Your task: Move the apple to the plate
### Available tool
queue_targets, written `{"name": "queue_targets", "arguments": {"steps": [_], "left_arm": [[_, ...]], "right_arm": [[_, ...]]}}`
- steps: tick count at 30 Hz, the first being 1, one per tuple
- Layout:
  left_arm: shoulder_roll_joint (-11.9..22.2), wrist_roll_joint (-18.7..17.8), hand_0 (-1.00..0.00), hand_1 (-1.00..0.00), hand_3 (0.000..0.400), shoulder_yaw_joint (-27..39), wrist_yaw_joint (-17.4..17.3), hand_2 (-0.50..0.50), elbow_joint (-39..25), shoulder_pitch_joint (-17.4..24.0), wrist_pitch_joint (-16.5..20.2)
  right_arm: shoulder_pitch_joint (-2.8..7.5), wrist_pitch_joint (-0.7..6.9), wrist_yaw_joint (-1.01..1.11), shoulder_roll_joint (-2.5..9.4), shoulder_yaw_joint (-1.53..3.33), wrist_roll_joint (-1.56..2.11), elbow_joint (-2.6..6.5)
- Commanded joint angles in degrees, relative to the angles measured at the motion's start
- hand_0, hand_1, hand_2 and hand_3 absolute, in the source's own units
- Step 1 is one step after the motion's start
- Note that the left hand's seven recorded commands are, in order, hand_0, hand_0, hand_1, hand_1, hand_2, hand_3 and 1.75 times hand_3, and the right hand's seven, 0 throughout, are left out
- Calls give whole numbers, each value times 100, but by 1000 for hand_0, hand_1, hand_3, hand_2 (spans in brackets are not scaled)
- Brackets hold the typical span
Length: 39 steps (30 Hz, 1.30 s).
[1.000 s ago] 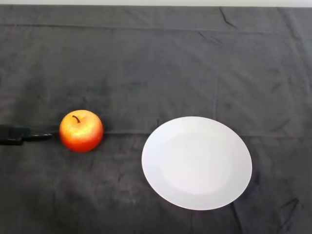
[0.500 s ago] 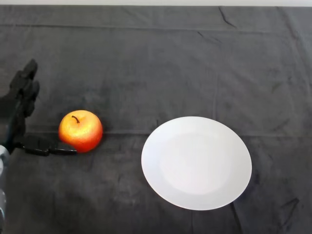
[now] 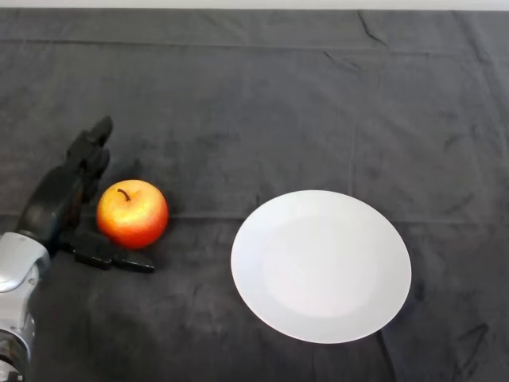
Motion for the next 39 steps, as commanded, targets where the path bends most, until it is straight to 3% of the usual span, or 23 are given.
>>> {"name": "queue_targets", "arguments": {"steps": [1, 3, 5, 6, 7, 8, 9, 10, 14, 16, 18, 29, 39], "left_arm": [[-46, 121, 0, 0, 0, -66, -57, 0, -116, -412, 101], [-69, 153, 0, 0, 0, -105, -68, 0, -113, -422, 120], [-88, 183, -325, 0, 130, -144, -84, -163, -113, -423, 126], [-91, 196, -522, -63, 209, -160, -96, -229, -113, -422, 127], [-92, 205, -655, -176, 262, -173, -108, -239, -113, -421, 127], [-92, 214, -694, -204, 278, -185, -121, -245, -114, -420, 126], [-88, 223, -831, -353, 333, -199, -140, -239, -115, -418, 125], [-83, 229, -851, -439, 340, -208, -156, -206, -115, -418, 125], [-56, 249, -933, -576, 373, -238, -217, -178, -116, -417, 117], [-44, 262, -980, -800, 392, -252, -234, -90, -116, -413, 108], [-36, 276, -984, -875, 394, -267, -245, -55, -117, -422, 112], [-82, 370, -1000, -973, 400, -352, -109, -14, -335, -639, 250], [-392, 584, -1000, -1000, 400, -546, 480, 0, -1107, -567, 67]], "right_arm": [[15, 51, 10, -41, -47, 43, -49], [15, 52, 10, -41, -47, 43, -50], [16, 53, 11, -41, -47, 43, -51], [16, 53, 11, -41, -47, 43, -52], [16, 53, 11, -41, -47, 43, -52], [17, 54, 11, -41, -47, 43, -53], [17, 54, 11, -41, -47, 43, -53], [17, 54, 11, -41, -47, 43, -54], [17, 55, 12, -42, -48, 43, -55], [18, 55, 12, -42, -48, 43, -56], [18, 56, 12, -42, -48, 43, -56], [19, 58, 12, -42, -48, 43, -59], [27, 62, 13, -42, -50, 44, -72]]}}
